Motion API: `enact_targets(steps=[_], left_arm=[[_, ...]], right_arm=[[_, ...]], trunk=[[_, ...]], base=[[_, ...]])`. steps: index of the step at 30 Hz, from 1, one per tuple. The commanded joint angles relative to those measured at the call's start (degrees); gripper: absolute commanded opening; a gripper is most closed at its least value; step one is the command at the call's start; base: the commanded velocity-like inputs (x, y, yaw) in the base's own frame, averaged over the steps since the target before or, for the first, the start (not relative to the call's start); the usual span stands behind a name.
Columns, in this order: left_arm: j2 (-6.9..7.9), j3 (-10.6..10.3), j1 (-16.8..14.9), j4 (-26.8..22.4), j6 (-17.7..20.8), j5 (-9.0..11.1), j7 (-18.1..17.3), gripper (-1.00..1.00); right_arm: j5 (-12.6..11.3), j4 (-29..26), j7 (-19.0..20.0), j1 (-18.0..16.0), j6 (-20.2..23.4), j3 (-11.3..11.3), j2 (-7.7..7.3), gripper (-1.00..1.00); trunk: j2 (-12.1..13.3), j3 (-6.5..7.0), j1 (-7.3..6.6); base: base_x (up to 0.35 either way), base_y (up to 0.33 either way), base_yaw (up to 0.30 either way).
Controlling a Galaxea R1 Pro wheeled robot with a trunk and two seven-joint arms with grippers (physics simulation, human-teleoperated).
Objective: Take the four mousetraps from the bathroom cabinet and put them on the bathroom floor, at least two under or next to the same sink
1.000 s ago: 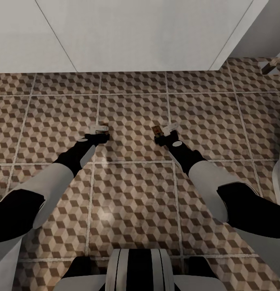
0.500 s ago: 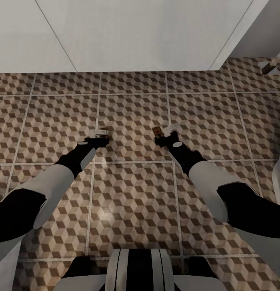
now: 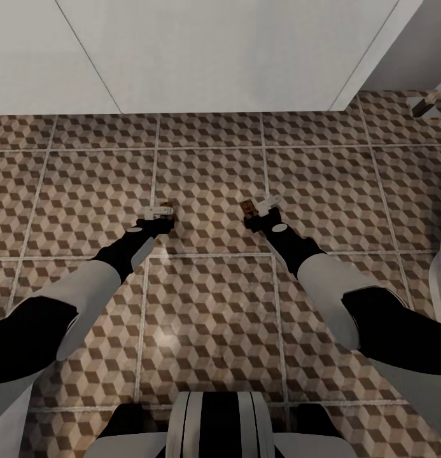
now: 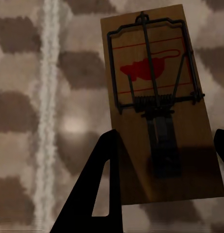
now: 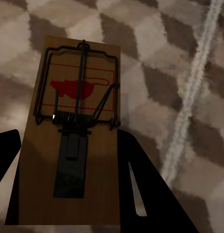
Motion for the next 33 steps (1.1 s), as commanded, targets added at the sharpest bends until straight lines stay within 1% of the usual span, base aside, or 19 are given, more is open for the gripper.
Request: enact_targets(steps=[1,7,23,29,33], left_arm=[[0.03,-0.5,0.0,-0.1,0.3,0.4,0.4,-1.0],[0.01,-0.6,0.0,0.0,0.3,0.4,0.4,-1.0],[0.0,-0.6,0.0,0.3,0.3,0.4,0.4,-1.0],[-0.56,-0.6,0.0,0.3,0.3,0.4,0.4,-1.0],[-0.74,-0.6,0.0,0.4,0.3,0.4,0.4,-1.0]], right_arm=[[0.4,0.0,-0.3,0.0,0.0,0.2,0.0,-1.0],[0.4,0.0,-0.3,0.0,0.0,0.2,0.0,-1.0],[0.4,0.0,-0.3,0.0,0.0,0.2,0.0,-1.0],[0.4,0.0,-0.3,0.0,0.0,0.2,0.0,-1.0],[0.4,0.0,-0.3,0.0,-1.1,0.2,0.0,-1.0]], trunk=[[0.0,-0.02,-0.01],[0.0,-0.02,-0.01],[0.0,-0.02,-0.01],[0.0,-0.02,-0.01],[0.0,-0.02,-0.01]], base=[[0.0,0.0,0.0],[0.048,0.0,0.0],[0.141,0.0,0.0],[0.15,0.0,0.0],[0.05,0.0,0.0]])
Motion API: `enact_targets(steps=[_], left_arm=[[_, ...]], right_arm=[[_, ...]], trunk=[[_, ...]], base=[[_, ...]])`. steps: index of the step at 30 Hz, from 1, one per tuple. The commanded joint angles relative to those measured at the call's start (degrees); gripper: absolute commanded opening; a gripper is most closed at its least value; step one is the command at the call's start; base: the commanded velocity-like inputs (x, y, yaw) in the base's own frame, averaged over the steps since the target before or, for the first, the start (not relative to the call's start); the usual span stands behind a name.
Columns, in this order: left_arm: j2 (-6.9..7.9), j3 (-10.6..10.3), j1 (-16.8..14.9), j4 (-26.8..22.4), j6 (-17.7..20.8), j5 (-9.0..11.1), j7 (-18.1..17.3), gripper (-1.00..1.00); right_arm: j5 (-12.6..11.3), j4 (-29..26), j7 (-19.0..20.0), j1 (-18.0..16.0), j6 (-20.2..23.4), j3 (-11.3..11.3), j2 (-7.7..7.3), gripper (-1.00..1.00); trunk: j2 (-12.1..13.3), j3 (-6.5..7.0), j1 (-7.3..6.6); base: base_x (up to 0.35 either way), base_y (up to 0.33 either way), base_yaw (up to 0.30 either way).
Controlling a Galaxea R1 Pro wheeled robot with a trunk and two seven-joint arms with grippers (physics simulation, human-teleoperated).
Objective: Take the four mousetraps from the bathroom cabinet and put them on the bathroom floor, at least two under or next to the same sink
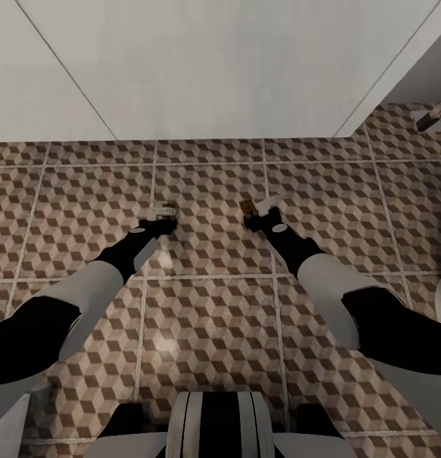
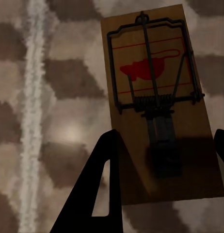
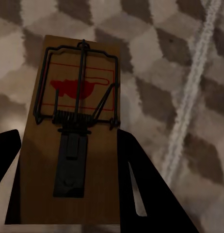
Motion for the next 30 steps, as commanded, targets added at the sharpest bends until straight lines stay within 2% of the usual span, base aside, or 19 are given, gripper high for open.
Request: enact_targets(steps=[1,13,30], left_arm=[[0.05,-0.5,0.0,-0.1,0.3,0.4,0.4,-1.0],[-0.01,-0.5,0.0,0.5,0.3,0.4,0.4,-1.0],[-0.01,-0.5,0.0,0.7,0.3,0.4,0.4,-1.0]], right_arm=[[0.4,0.1,-0.3,0.0,-0.3,0.1,0.01,-1.0],[0.4,0.1,-0.3,0.0,-0.6,0.1,0.01,-1.0],[0.4,0.1,-0.3,0.0,-0.6,0.1,0.0,-1.0]], trunk=[[0.0,-0.03,0.0],[0.0,-0.03,0.0],[0.0,-0.03,0.0]], base=[[0.017,0.0,0.0],[0.024,0.0,0.0],[0.175,0.0,0.0]])
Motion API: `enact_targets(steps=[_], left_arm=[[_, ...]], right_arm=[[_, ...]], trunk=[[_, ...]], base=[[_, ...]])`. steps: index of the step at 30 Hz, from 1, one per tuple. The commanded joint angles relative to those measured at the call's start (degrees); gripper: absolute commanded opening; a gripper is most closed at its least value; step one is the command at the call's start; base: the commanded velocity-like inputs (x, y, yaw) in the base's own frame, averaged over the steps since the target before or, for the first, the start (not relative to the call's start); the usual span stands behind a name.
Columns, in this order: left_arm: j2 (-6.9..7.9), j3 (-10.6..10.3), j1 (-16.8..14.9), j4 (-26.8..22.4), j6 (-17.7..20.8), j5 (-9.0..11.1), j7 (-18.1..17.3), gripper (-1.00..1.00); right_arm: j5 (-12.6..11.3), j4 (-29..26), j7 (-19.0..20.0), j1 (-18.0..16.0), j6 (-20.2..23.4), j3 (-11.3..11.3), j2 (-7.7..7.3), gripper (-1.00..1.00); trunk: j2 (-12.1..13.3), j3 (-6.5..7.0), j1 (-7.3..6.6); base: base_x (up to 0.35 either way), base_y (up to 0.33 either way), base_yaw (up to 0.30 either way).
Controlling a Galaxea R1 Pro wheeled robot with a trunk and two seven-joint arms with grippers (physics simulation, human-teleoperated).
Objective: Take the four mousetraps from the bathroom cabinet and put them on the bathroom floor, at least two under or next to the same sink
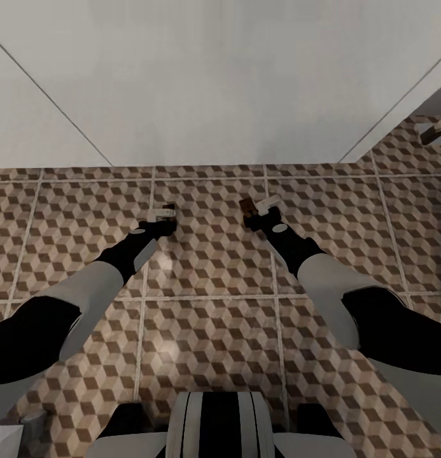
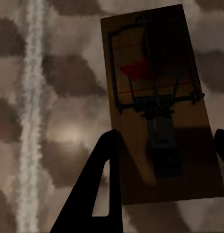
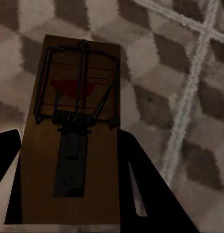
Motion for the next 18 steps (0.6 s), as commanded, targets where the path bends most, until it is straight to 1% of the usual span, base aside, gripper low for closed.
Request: enact_targets(steps=[1,11,18], left_arm=[[0.04,-0.5,0.0,-0.1,0.3,0.5,0.4,-1.0],[0.04,-0.5,0.0,-0.1,0.3,0.5,0.4,-1.0],[0.04,-0.5,0.0,-0.1,0.3,0.5,0.4,-1.0]], right_arm=[[0.4,0.1,-0.3,0.0,-0.1,0.1,0.01,-1.0],[0.4,0.1,-0.3,0.0,-0.1,0.1,0.01,-1.0],[0.4,0.1,-0.3,0.0,-0.1,0.1,0.01,-1.0]], trunk=[[0.0,-0.03,0.01],[0.0,-0.03,0.01],[0.0,-0.03,0.01]], base=[[0.106,0.0,0.0],[0.025,0.0,0.0],[0.153,0.0,0.0]])
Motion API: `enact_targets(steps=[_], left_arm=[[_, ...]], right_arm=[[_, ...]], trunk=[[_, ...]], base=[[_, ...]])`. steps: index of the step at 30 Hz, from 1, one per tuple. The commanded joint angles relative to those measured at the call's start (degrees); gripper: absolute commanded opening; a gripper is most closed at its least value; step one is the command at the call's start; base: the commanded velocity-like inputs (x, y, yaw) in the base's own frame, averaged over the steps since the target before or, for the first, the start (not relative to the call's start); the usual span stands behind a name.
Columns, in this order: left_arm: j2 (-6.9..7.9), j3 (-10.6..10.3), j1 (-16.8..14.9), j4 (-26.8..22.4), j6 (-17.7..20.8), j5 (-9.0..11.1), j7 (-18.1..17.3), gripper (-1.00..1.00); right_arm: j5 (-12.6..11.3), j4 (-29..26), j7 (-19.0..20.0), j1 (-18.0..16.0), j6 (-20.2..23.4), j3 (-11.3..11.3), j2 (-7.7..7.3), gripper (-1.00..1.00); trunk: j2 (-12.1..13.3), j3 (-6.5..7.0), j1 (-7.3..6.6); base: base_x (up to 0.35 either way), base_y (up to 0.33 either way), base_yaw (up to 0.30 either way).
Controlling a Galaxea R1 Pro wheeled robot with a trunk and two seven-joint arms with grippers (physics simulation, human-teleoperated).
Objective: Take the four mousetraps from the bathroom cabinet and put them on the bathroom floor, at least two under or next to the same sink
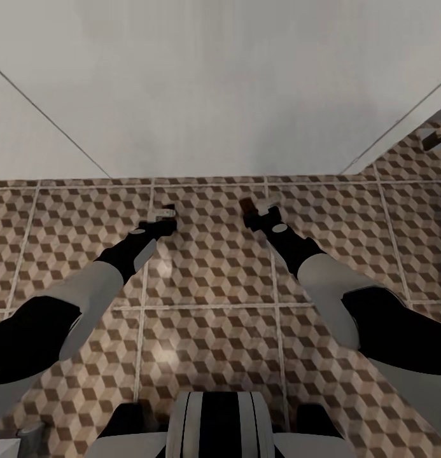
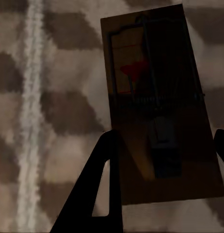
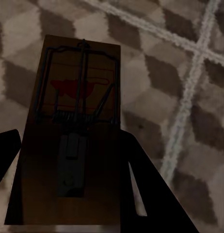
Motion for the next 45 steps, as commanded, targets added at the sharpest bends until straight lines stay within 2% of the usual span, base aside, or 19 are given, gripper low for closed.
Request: enact_targets(steps=[1,45], left_arm=[[0.04,-0.5,0.0,-0.1,0.3,0.5,0.4,-1.0],[0.04,-0.5,0.0,-0.1,0.3,0.5,0.4,-1.0]], right_arm=[[0.4,0.1,-0.3,0.0,-0.1,0.1,0.01,-1.0],[0.4,1.0,-0.3,0.0,-0.1,0.1,-0.01,-1.0]], trunk=[[0.0,-0.03,0.01],[0.0,-0.03,0.01]], base=[[0.12,0.0,0.0],[0.04,0.0,0.0]])
